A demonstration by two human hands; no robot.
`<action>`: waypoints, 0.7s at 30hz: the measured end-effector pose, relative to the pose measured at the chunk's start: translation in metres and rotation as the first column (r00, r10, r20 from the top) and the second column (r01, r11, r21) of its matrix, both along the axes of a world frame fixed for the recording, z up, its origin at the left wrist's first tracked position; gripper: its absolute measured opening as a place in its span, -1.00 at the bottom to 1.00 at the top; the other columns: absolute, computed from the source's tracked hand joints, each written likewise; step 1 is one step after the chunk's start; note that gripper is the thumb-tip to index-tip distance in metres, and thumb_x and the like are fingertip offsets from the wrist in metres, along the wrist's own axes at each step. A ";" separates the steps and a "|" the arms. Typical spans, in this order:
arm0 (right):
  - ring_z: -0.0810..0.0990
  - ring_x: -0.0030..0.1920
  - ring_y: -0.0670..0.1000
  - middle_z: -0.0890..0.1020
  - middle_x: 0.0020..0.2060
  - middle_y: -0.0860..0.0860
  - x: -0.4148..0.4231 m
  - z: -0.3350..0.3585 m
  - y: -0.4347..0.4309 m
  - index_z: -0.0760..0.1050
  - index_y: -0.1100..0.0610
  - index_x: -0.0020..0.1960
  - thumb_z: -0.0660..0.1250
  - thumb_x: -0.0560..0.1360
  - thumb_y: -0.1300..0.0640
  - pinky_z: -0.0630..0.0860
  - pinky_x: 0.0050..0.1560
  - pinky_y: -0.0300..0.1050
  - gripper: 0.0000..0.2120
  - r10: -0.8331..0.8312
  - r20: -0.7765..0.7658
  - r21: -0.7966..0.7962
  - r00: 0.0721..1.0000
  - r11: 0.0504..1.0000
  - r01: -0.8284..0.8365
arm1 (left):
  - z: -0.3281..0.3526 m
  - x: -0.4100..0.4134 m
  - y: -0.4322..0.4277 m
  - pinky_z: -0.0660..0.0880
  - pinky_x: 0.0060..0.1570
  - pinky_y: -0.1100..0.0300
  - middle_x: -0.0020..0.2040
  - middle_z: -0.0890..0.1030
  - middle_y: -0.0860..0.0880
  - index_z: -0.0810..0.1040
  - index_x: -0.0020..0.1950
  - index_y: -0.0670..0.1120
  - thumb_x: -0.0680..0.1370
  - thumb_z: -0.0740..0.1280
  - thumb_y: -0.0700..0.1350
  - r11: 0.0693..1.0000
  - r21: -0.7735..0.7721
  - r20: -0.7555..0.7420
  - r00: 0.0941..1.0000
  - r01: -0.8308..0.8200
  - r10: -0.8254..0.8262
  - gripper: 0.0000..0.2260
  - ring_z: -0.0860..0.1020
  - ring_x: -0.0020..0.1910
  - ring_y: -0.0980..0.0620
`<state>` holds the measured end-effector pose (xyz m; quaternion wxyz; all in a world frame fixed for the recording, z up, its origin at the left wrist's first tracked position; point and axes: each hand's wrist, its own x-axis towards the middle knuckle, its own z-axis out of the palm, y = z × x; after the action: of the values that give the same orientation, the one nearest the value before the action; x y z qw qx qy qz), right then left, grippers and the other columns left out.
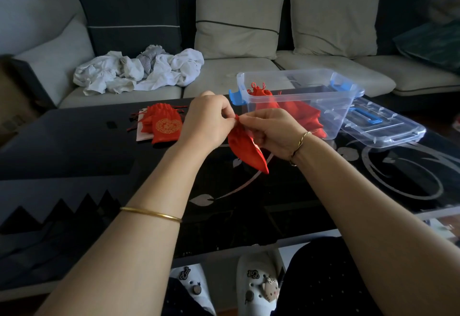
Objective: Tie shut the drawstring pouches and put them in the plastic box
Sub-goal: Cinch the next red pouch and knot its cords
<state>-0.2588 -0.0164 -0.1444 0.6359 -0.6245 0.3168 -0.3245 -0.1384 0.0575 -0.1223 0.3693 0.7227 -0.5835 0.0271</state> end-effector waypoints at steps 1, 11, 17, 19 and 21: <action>0.34 -0.46 -0.05 0.51 -0.53 -0.01 -0.001 0.000 -0.002 0.56 0.24 -0.14 0.31 0.50 0.26 0.31 -0.35 -0.20 -0.92 -0.014 -0.022 -0.039 1.000 0.999 0.013 | 0.001 0.001 0.000 0.36 -0.18 0.26 -0.08 0.49 -0.01 0.61 -0.15 -0.11 0.47 0.39 -0.17 1.000 0.004 -0.011 1.000 -0.006 0.006 -0.97 0.51 -0.17 0.04; 0.40 -0.41 -0.08 0.52 -0.36 0.05 -0.012 -0.016 -0.021 0.56 0.11 -0.28 0.36 0.47 0.22 0.37 -0.38 -0.23 -0.84 -0.244 -0.111 -0.151 0.963 0.962 0.226 | -0.001 -0.003 -0.004 0.44 -0.27 0.16 -0.24 0.47 0.01 0.42 -0.12 -0.13 0.55 0.16 -0.21 0.995 0.097 -0.214 0.976 -0.016 0.037 -0.92 0.50 -0.21 -0.01; 0.58 -0.08 -0.02 0.57 -0.01 0.02 -0.023 -0.017 -0.007 0.47 0.10 0.23 0.22 0.57 0.02 0.56 0.01 -0.05 -0.71 -0.025 -0.174 -0.068 0.984 0.998 0.013 | -0.003 -0.004 -0.007 0.60 -0.08 -0.13 -0.26 0.52 -0.17 0.36 -0.31 -0.14 0.50 0.19 -0.23 0.994 0.112 -0.448 0.892 -0.014 0.063 -0.82 0.61 -0.20 -0.15; 0.57 0.08 0.00 0.53 0.11 -0.03 -0.024 -0.018 -0.004 0.29 0.07 0.40 0.26 0.52 -0.07 0.51 0.18 0.12 -0.50 0.061 -0.215 -0.064 0.975 0.995 -0.077 | -0.005 -0.002 -0.008 0.58 -0.05 -0.18 -0.29 0.49 -0.20 0.42 -0.28 -0.14 0.49 0.20 -0.21 0.992 0.118 -0.452 0.888 -0.030 0.081 -0.86 0.56 -0.27 -0.15; 0.53 0.16 -0.01 0.48 0.20 -0.04 -0.025 -0.022 0.000 0.16 0.02 0.46 0.38 0.43 -0.08 0.52 0.18 0.11 -0.30 0.065 -0.331 -0.137 0.942 0.984 -0.116 | -0.005 -0.003 -0.010 0.58 -0.04 -0.21 -0.26 0.57 -0.25 0.50 -0.23 -0.15 0.44 0.21 -0.16 0.991 0.130 -0.501 0.862 -0.008 0.073 -0.88 0.62 -0.21 -0.26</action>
<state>-0.2834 -0.0165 -0.1660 0.5390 -0.7306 0.3621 -0.2112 -0.1414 0.0475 -0.1272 0.4630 0.7381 -0.4519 -0.1912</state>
